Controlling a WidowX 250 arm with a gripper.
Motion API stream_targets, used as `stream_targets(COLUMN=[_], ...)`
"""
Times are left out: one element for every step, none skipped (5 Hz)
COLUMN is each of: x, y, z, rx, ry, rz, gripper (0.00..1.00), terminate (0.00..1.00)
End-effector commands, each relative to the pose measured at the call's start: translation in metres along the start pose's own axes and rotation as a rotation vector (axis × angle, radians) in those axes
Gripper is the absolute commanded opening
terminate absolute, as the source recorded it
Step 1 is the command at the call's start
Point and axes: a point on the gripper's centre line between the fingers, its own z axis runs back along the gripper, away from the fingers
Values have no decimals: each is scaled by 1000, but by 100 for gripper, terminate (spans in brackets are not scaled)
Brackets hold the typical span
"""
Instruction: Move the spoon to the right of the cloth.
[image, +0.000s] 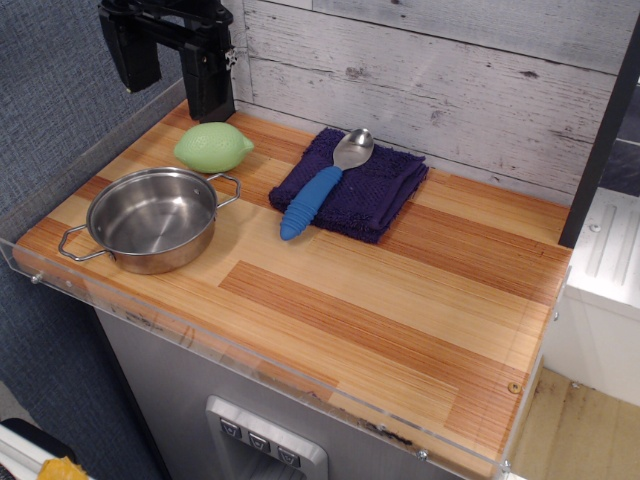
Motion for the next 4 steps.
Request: stream_targets(x=[0, 21, 39, 52], y=[0, -15, -28, -37], z=[0, -18, -38, -54], rx=[0, 36, 59, 74], ry=[0, 18, 32, 44], rz=[0, -32, -42, -36], gripper=[100, 100, 100, 100], terminate=[0, 0, 0, 0])
